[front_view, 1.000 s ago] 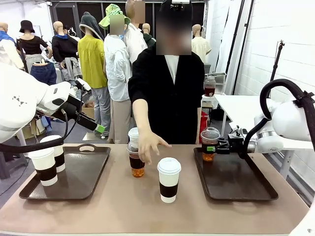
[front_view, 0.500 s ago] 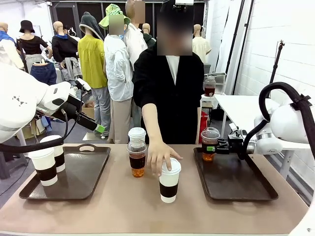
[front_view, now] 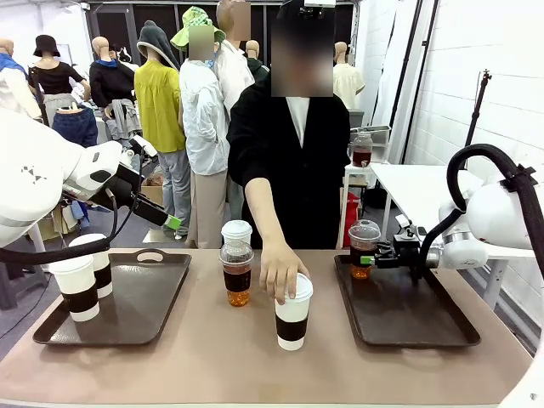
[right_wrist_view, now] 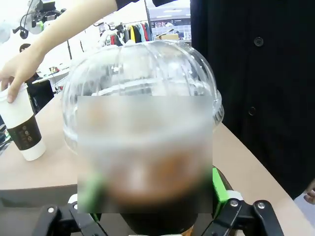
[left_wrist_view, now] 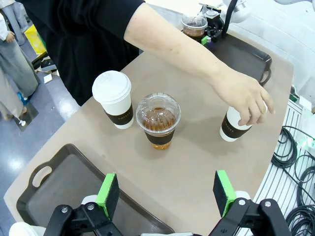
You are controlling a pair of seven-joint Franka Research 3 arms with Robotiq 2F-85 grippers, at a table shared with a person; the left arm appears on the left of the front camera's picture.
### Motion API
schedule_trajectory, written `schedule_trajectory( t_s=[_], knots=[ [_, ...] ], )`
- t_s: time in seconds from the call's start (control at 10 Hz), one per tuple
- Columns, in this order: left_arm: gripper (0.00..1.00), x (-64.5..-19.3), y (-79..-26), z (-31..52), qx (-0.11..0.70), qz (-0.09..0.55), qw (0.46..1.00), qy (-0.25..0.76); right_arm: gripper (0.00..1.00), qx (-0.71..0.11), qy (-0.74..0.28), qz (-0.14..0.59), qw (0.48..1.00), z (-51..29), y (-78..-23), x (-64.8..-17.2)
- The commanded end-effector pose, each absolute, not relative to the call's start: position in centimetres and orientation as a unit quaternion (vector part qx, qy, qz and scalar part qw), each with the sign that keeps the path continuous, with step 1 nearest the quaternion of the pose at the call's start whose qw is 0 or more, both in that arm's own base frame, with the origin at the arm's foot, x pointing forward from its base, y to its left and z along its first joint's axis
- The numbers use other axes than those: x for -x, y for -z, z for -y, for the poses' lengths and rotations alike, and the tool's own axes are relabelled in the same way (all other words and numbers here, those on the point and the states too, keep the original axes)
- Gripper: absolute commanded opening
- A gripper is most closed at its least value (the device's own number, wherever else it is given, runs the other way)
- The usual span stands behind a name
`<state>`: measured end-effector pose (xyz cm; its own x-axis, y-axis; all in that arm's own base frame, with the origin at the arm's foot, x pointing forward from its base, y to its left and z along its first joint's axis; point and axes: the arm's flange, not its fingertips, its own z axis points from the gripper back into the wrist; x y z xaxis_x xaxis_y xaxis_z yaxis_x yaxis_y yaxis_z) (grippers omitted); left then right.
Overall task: Distribute the coffee onto the tray.
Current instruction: Pick up one iced Americano and place it on the right Handle tray.
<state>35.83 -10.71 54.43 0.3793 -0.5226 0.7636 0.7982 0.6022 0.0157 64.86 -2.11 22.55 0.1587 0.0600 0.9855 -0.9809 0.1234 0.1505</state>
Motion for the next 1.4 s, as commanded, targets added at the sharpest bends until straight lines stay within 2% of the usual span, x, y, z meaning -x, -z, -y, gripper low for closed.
schedule_trajectory(
  t_s=[0.0,1.0,1.2,1.3],
  knots=[
    [1.00,-35.8,-54.4,10.5,0.185,0.378,0.811,0.407,1.00,-0.497,-0.422,0.481,0.586,2.1,-23.0,-64.4],
    [1.00,-35.8,-54.4,10.5,0.185,0.378,0.811,0.407,1.00,-0.471,-0.373,0.503,0.622,6.3,-22.2,-57.2],
    [1.00,-35.8,-54.4,10.5,0.185,0.378,0.811,0.407,1.00,-0.465,-0.365,0.511,0.624,6.4,-22.2,-56.7],
    [1.00,-35.8,-54.4,10.5,0.185,0.378,0.811,0.407,1.00,-0.481,-0.382,0.486,0.622,6.8,-21.8,-57.7]
  ],
)
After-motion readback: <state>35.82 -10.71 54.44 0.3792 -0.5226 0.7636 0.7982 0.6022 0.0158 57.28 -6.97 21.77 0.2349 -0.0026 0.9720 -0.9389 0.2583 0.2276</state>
